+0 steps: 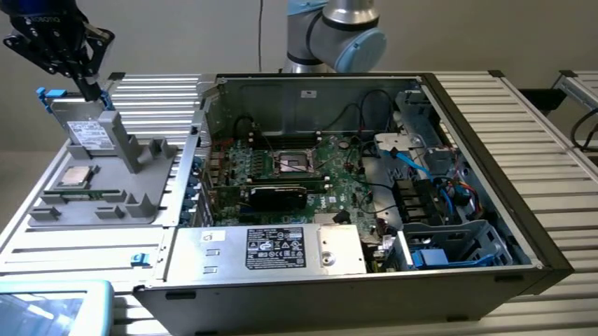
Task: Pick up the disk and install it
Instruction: 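Reach for the disk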
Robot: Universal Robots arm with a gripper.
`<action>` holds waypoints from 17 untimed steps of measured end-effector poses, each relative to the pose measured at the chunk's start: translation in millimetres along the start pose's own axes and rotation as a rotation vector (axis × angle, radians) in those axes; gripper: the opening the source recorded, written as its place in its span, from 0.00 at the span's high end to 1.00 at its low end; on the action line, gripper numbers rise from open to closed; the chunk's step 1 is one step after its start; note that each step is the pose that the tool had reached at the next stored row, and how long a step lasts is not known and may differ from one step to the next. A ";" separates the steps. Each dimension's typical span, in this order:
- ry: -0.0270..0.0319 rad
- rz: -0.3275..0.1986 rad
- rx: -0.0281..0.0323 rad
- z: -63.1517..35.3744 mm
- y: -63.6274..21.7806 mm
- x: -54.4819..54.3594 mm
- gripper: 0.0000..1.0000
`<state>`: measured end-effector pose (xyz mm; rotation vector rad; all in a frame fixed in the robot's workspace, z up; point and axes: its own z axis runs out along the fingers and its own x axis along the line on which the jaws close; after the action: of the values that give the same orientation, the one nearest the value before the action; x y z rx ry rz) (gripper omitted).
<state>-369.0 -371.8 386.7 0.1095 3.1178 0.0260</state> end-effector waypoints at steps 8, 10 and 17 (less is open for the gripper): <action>-0.0001 0.000 0.0010 -0.2 15.1 19.6 0.89; -0.0001 0.000 0.0010 -0.3 16.2 27.8 0.89; -0.0003 0.000 0.0009 -0.6 25.5 52.2 0.89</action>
<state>-419.3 -342.7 386.7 0.1094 3.1175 0.0245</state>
